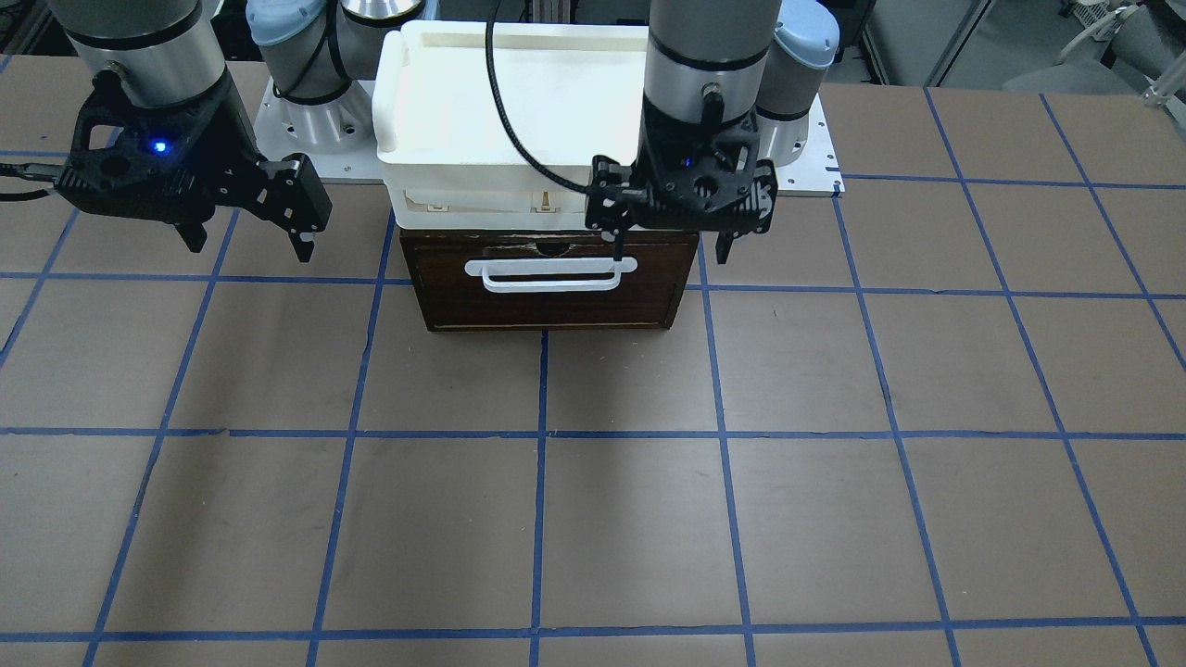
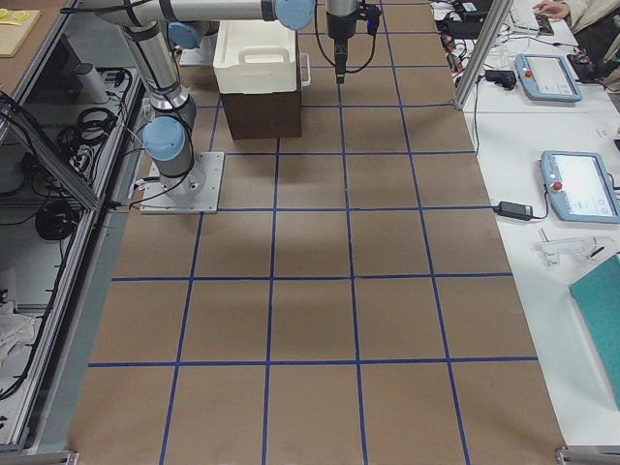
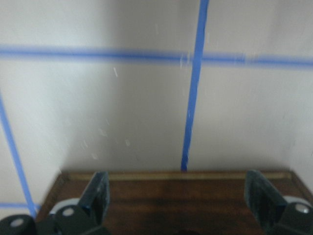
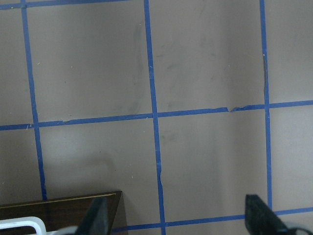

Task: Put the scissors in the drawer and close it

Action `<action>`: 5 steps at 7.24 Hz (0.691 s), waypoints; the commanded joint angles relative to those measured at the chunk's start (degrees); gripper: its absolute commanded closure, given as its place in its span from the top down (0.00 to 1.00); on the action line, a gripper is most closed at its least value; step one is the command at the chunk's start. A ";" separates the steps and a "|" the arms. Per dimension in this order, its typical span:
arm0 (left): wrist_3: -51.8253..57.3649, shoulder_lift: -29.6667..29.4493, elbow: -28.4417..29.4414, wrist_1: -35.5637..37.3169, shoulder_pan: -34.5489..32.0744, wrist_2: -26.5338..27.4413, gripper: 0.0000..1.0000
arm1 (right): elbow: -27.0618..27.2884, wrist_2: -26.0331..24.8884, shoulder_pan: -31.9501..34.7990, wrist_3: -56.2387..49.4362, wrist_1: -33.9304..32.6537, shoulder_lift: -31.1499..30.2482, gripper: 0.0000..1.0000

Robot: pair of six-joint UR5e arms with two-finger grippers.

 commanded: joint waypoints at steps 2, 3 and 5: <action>1.14 4.13 -2.06 -4.07 5.63 -0.77 0.98 | 0.00 -0.02 0.00 0.00 -0.08 0.00 1.00; 1.14 4.92 -2.33 -4.16 5.72 -0.60 0.99 | 0.00 -0.02 0.00 -0.43 -0.09 0.09 1.00; 1.14 5.54 -2.68 -4.16 5.80 -0.51 1.00 | -0.08 0.16 0.00 -0.35 -0.17 0.18 1.00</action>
